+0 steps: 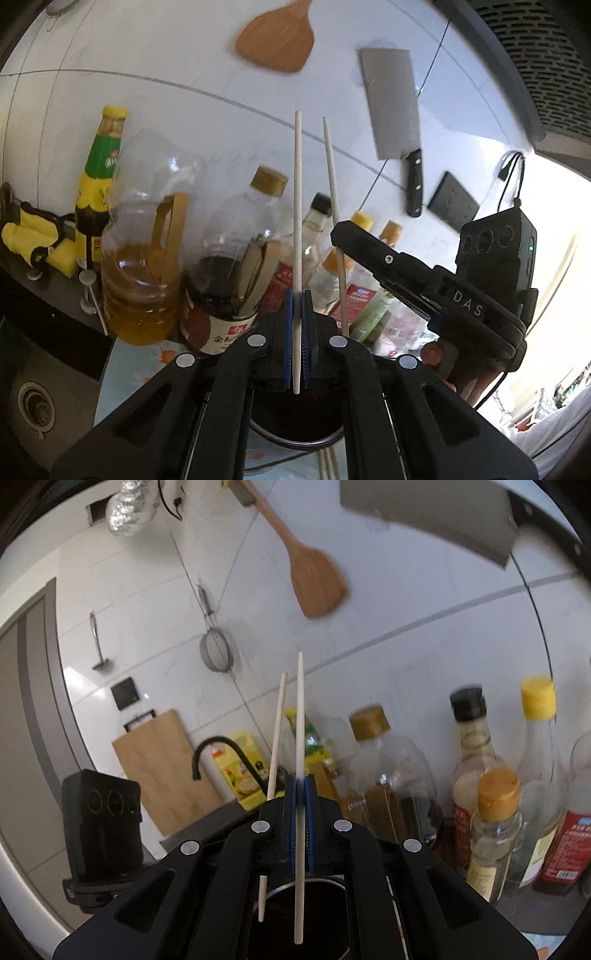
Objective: Organize utensils
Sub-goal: 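Carry both chopsticks upright over the black holder with both tools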
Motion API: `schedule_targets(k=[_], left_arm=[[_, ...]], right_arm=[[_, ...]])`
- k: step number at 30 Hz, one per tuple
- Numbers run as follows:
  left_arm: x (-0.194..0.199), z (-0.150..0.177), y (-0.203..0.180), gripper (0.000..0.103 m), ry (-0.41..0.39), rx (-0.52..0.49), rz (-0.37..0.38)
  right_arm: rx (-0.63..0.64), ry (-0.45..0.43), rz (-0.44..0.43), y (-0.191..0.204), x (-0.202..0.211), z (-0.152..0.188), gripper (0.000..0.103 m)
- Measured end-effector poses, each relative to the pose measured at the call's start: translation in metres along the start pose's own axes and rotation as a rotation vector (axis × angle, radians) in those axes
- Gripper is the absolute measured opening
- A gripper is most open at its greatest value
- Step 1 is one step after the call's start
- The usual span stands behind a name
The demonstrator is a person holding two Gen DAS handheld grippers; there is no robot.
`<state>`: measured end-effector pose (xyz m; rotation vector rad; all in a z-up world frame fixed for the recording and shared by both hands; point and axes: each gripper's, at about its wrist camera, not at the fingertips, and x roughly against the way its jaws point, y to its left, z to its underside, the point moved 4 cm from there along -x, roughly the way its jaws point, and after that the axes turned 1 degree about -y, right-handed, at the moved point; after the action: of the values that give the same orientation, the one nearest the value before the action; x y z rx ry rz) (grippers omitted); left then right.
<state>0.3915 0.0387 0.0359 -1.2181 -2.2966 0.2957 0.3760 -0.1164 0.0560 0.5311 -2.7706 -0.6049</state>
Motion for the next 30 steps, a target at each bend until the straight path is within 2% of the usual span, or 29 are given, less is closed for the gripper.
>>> schedule_targets(k=[10,22,24,30], left_arm=[[-0.012,0.028,0.007,0.005,0.046,-0.022,-0.03],[-0.001,0.047,-0.002,0.005,0.063,-0.006,-0.078],[0.002,0.048,-0.003,0.005,0.061,0.006,-0.091],[0.019,0.049,-0.013,0.005,0.042,0.015,-0.121]], right_arm=[[0.0,0.075,0.029,-0.011,-0.013,0.034,0.005],[0.016,0.154,0.055,-0.01,0.003,0.054,0.005],[0.022,0.165,0.055,-0.008,0.007,0.058,0.008],[0.026,0.175,0.059,-0.004,0.023,0.056,0.009]])
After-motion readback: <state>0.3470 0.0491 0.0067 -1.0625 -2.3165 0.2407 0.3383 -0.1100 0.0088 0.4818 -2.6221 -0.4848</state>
